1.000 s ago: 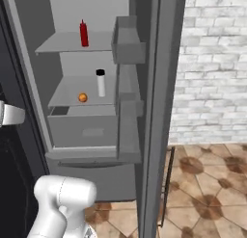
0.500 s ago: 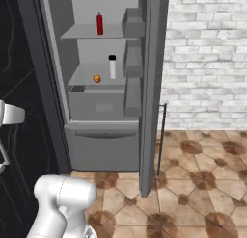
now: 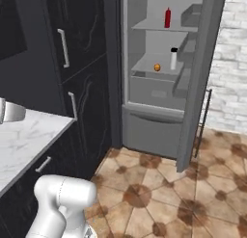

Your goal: Place the ketchup and mayonnaise from the counter to the top shelf of the fridge. If the existing items in the fridge are on the top shelf, move them to other shelves.

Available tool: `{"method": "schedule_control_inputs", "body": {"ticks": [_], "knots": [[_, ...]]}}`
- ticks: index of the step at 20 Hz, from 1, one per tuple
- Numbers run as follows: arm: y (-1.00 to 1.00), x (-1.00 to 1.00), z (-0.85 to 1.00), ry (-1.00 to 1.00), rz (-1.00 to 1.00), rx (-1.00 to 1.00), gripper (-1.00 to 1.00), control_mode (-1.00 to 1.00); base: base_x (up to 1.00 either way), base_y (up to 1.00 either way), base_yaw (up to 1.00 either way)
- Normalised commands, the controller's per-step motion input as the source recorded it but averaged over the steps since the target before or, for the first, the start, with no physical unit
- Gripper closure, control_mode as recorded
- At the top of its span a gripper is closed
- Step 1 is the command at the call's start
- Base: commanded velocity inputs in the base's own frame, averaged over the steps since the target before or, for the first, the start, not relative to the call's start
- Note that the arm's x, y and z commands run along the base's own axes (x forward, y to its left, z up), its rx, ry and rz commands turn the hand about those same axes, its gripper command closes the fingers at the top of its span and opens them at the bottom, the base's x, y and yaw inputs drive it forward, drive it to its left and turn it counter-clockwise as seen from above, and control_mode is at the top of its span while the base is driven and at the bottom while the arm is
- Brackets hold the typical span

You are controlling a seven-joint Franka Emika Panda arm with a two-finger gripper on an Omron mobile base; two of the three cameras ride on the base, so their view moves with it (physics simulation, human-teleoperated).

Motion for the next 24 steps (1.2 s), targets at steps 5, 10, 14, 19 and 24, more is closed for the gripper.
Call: {"method": "schedule_control_inputs", "body": {"ticks": [5, 10, 14, 19, 24], "knots": [[0.00, 0.00, 0.00, 0.00, 0.00, 0.00, -1.00, 1.00, -0.99, -0.16, 0.64], [0.00, 0.00, 0.00, 0.00, 0.00, 0.00, -1.00, 1.00, -0.79, -0.43, 0.62], [0.00, 0.00, 0.00, 0.00, 0.00, 0.00, -1.00, 1.00, -0.07, -0.70, 0.47], [0.00, 0.00, 0.00, 0.00, 0.00, 0.00, -1.00, 1.00, 0.05, -0.66, 0.28], [0.00, 0.00, 0.00, 0.00, 0.00, 0.00, -1.00, 1.00, 0.33, -0.52, 0.22]]}}
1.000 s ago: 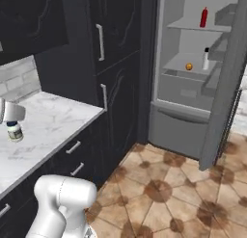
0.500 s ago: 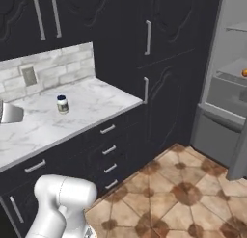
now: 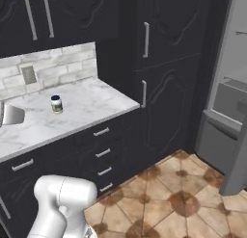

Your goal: Place the ketchup and mayonnaise from the counter to the top shelf of the fridge. If the existing items in the fridge are on the top shelf, move them to other shelves.

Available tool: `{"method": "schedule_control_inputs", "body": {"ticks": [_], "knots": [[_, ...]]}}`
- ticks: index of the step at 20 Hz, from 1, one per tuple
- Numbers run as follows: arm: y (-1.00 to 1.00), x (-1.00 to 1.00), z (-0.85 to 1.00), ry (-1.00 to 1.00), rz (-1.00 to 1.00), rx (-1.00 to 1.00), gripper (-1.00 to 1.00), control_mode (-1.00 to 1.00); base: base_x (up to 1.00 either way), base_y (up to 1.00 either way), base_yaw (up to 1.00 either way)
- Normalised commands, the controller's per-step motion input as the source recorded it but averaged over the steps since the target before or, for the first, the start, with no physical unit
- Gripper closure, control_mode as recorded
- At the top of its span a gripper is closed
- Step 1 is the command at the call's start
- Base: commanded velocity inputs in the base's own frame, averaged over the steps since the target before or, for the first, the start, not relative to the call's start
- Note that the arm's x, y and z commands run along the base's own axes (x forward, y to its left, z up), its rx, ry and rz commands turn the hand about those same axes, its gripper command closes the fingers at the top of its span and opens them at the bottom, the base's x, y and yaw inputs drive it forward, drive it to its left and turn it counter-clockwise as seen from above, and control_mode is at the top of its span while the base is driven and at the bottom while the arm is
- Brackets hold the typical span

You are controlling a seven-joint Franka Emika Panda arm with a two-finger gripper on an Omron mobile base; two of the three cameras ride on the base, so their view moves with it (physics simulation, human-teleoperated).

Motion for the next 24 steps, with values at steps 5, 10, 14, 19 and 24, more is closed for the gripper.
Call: {"method": "schedule_control_inputs", "body": {"ticks": [5, 10, 14, 19, 24], "knots": [[0.00, 0.00, 0.00, 0.00, 0.00, 0.00, -1.00, 1.00, 0.41, -0.44, 0.29], [0.00, 0.00, 0.00, 0.00, 0.00, 0.00, -1.00, 1.00, 0.19, -0.40, 0.31], [0.00, 0.00, 0.00, 0.00, 0.00, 0.00, -1.00, 1.00, 0.14, -0.30, 0.34], [0.00, 0.00, 0.00, 0.00, 0.00, 0.00, -1.00, 1.00, 0.19, -0.12, 0.35], [0.00, 0.00, 0.00, 0.00, 0.00, 0.00, -1.00, 1.00, 0.15, -0.30, 0.35]]}}
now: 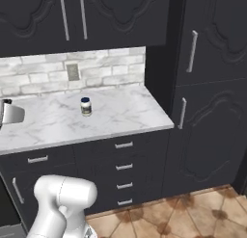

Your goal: Place the ketchup and mayonnaise from the counter to the top shelf of the fridge. If the existing items in the fridge are on the top shelf, move them to other shelves.

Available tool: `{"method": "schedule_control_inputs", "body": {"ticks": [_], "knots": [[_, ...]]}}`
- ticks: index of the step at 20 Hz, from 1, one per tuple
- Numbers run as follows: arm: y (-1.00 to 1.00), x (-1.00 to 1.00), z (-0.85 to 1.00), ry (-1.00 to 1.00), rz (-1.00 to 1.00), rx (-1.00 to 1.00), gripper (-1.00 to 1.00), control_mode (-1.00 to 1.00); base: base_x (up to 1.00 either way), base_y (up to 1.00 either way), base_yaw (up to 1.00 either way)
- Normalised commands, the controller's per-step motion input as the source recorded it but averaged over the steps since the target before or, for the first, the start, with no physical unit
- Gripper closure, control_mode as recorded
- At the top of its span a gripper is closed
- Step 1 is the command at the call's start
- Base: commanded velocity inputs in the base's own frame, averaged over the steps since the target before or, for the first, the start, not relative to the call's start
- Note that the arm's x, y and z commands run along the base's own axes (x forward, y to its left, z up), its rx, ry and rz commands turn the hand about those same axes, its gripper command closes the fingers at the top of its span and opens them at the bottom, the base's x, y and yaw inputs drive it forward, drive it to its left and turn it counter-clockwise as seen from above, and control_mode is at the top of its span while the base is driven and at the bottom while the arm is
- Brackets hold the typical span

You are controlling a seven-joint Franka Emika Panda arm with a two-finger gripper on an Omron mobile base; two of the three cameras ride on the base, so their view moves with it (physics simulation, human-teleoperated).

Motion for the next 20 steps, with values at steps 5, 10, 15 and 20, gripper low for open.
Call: {"method": "schedule_control_inputs", "body": {"ticks": [5, 10, 15, 20], "knots": [[0.00, 0.00, 0.00, 0.00, 0.00, 0.00, -1.00, 1.00, 0.15, -0.37, 0.33], [0.00, 0.00, 0.00, 0.00, 0.00, 0.00, -1.00, 1.00, 0.20, -0.32, 0.27], [0.00, 0.00, 0.00, 0.00, 0.00, 0.00, -1.00, 1.00, 0.20, -0.26, 0.17], [0.00, 0.00, 0.00, 0.00, 0.00, 0.00, -1.00, 1.00, 0.28, -0.27, 0.11]]}}
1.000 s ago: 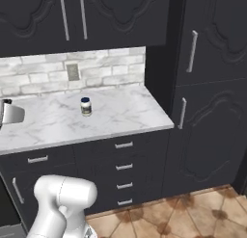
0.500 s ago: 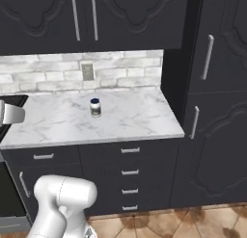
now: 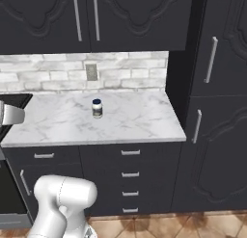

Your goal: Place the ketchup and mayonnaise from the counter to the top shelf of the fridge. If the existing items in the fridge are on the top shelf, move them to other shelves.

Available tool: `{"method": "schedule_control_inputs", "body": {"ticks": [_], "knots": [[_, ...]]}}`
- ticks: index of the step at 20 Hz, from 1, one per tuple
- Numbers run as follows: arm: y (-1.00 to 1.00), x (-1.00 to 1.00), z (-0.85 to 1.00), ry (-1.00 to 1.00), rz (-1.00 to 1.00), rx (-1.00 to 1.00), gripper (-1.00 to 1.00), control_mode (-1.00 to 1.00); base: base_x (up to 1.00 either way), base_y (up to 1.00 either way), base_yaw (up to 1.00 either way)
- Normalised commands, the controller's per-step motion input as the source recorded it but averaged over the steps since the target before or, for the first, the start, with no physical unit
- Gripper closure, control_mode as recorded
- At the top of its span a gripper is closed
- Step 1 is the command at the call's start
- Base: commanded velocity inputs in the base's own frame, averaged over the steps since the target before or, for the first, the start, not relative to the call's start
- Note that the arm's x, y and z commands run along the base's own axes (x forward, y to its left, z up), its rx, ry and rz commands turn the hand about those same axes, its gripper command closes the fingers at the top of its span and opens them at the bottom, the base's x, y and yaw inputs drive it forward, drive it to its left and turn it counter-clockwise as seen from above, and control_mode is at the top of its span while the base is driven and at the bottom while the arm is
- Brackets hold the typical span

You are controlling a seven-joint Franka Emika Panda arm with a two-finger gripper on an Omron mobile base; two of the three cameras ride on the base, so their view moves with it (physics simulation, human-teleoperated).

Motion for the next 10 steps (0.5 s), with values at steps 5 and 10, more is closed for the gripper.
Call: {"method": "schedule_control_inputs", "body": {"ticks": [5, 10], "knots": [[0.00, 0.00, 0.00, 0.00, 0.00, 0.00, -1.00, 1.00, 0.35, -0.23, 0.07], [0.00, 0.00, 0.00, 0.00, 0.00, 0.00, -1.00, 1.00, 0.43, -0.12, 0.04]]}}
